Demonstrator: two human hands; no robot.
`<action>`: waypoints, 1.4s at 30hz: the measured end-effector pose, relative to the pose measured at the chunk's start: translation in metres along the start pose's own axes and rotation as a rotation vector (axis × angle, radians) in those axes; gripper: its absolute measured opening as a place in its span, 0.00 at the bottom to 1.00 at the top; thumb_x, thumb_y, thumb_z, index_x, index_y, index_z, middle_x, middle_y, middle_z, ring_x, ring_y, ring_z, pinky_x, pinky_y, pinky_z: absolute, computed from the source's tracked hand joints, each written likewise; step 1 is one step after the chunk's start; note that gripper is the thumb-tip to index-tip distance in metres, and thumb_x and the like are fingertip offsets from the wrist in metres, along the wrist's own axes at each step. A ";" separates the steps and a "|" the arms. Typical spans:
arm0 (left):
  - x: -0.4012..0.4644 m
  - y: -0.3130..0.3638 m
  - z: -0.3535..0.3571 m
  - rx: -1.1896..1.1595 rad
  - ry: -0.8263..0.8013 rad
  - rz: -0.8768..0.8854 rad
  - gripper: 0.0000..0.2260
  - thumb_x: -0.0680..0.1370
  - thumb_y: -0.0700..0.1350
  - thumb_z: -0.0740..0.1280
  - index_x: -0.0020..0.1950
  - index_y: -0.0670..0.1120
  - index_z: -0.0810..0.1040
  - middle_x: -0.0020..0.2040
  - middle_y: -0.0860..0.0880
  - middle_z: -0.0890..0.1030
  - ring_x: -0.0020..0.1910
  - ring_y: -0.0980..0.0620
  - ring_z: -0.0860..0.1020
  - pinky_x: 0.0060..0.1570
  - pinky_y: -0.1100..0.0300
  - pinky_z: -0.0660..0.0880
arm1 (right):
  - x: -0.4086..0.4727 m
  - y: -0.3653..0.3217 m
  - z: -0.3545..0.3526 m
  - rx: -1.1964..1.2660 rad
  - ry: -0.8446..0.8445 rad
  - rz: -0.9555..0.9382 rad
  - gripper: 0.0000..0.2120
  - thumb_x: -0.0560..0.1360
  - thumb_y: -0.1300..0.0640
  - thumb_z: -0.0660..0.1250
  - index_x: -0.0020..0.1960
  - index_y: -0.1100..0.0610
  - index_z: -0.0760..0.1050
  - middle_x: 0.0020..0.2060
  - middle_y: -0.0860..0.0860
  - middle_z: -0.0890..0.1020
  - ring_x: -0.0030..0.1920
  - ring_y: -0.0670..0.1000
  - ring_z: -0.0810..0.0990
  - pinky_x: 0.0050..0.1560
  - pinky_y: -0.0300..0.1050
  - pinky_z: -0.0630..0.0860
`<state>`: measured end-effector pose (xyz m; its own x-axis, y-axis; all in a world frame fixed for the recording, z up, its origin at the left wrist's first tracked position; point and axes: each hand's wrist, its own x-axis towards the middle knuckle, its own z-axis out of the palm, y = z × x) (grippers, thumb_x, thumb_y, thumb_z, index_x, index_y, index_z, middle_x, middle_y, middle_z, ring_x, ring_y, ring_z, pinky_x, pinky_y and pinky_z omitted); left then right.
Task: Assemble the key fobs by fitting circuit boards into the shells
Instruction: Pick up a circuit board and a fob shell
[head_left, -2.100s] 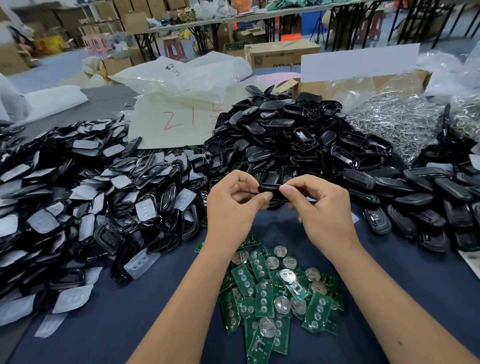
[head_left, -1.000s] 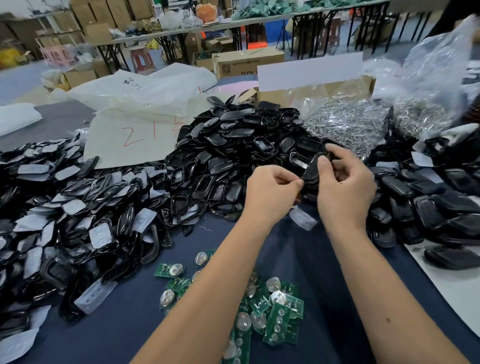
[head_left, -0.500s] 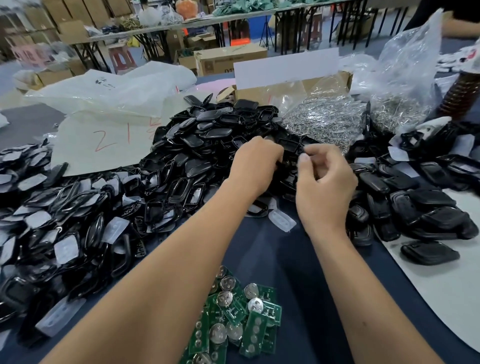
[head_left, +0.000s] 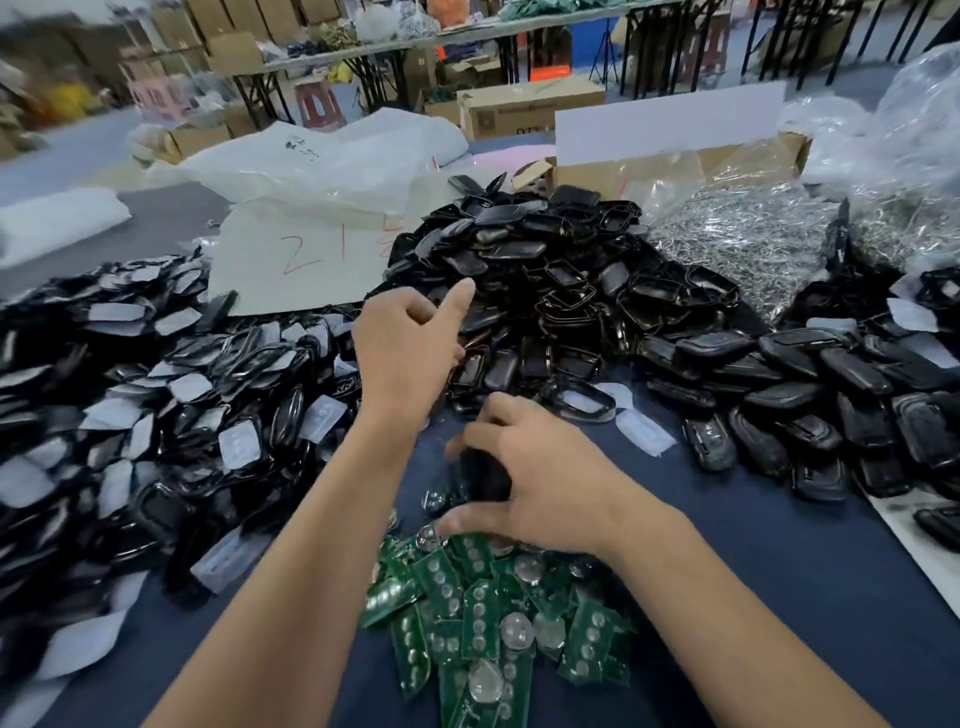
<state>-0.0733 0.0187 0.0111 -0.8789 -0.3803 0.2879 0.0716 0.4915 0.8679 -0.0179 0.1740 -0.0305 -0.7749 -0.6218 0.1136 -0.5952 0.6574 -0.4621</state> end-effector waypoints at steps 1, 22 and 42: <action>-0.005 -0.007 -0.006 -0.041 0.015 -0.057 0.28 0.79 0.59 0.71 0.39 0.33 0.75 0.28 0.40 0.81 0.26 0.53 0.82 0.36 0.51 0.80 | 0.003 -0.005 0.004 -0.028 0.000 -0.003 0.28 0.71 0.31 0.73 0.64 0.46 0.77 0.54 0.46 0.70 0.58 0.50 0.70 0.54 0.50 0.75; -0.052 -0.040 -0.020 -0.131 -0.073 -0.009 0.09 0.80 0.40 0.64 0.44 0.51 0.79 0.28 0.57 0.75 0.26 0.60 0.69 0.27 0.69 0.65 | 0.009 0.001 0.008 0.892 0.589 0.141 0.18 0.79 0.55 0.73 0.42 0.59 0.65 0.34 0.65 0.68 0.30 0.53 0.62 0.31 0.45 0.62; -0.060 -0.033 -0.015 -0.382 -0.302 -0.344 0.01 0.79 0.37 0.73 0.48 0.41 0.82 0.34 0.48 0.84 0.33 0.47 0.85 0.38 0.60 0.82 | 0.008 0.017 0.015 1.034 0.823 0.335 0.10 0.75 0.57 0.79 0.46 0.58 0.78 0.27 0.54 0.81 0.25 0.54 0.77 0.25 0.42 0.72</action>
<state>-0.0156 0.0134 -0.0284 -0.9730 -0.2001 -0.1148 -0.1256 0.0418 0.9912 -0.0317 0.1738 -0.0505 -0.9672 0.1739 0.1852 -0.2071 -0.1171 -0.9713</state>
